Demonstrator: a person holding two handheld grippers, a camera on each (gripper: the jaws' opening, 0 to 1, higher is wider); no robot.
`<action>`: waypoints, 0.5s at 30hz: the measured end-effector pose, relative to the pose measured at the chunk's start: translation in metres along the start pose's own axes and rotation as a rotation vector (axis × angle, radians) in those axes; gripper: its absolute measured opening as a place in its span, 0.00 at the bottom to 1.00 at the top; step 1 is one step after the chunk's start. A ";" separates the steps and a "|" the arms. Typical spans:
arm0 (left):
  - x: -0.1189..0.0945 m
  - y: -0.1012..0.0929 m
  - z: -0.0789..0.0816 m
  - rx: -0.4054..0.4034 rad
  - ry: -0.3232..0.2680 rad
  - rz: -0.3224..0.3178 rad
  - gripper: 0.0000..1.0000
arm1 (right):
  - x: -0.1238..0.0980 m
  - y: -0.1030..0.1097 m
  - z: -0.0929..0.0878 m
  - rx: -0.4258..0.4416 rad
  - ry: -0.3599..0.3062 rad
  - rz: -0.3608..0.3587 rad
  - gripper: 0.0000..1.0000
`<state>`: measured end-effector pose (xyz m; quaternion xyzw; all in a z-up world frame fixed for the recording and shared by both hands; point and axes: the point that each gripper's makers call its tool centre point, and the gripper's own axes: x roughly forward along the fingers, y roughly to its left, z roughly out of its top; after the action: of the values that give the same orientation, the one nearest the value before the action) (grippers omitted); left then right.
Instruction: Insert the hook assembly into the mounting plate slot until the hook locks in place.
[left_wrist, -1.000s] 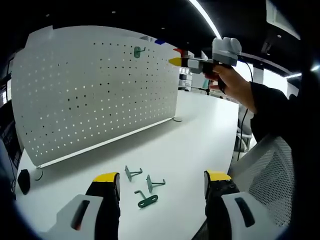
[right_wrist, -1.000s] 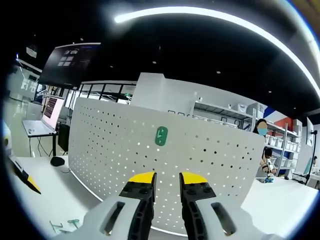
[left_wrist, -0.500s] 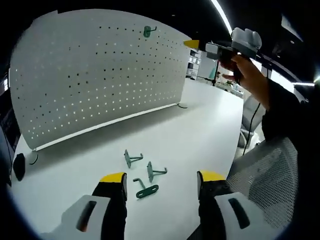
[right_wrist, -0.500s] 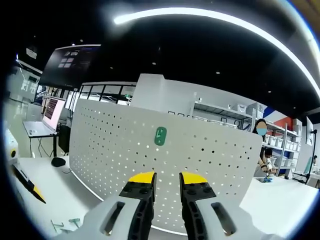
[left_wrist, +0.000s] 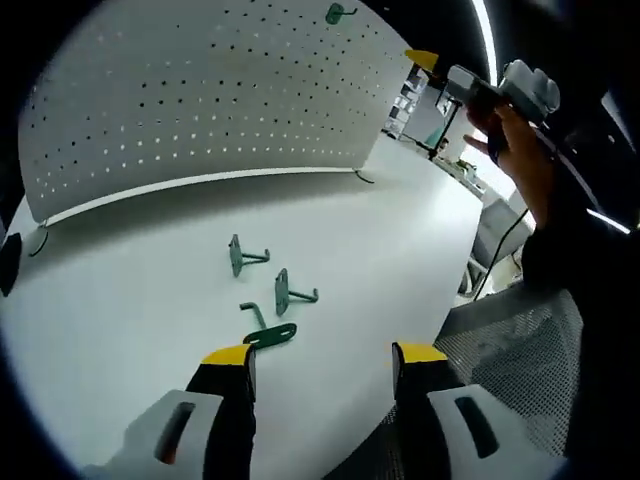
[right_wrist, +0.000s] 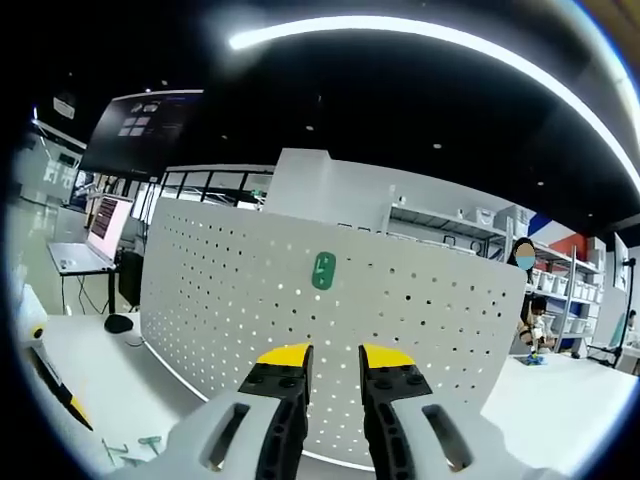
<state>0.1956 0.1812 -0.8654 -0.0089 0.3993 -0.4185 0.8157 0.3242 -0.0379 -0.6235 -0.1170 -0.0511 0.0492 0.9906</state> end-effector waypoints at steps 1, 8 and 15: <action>0.002 0.002 0.000 -0.002 0.008 0.001 0.57 | 0.000 0.000 0.000 -0.001 0.000 0.001 0.17; 0.015 0.006 -0.005 -0.041 0.053 -0.004 0.57 | 0.000 0.000 -0.001 -0.001 -0.001 0.002 0.17; 0.025 0.016 0.001 -0.036 0.058 0.021 0.56 | 0.000 -0.001 -0.006 0.002 0.006 -0.001 0.16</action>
<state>0.2151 0.1739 -0.8864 -0.0071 0.4304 -0.4026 0.8079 0.3247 -0.0405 -0.6287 -0.1163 -0.0482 0.0486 0.9909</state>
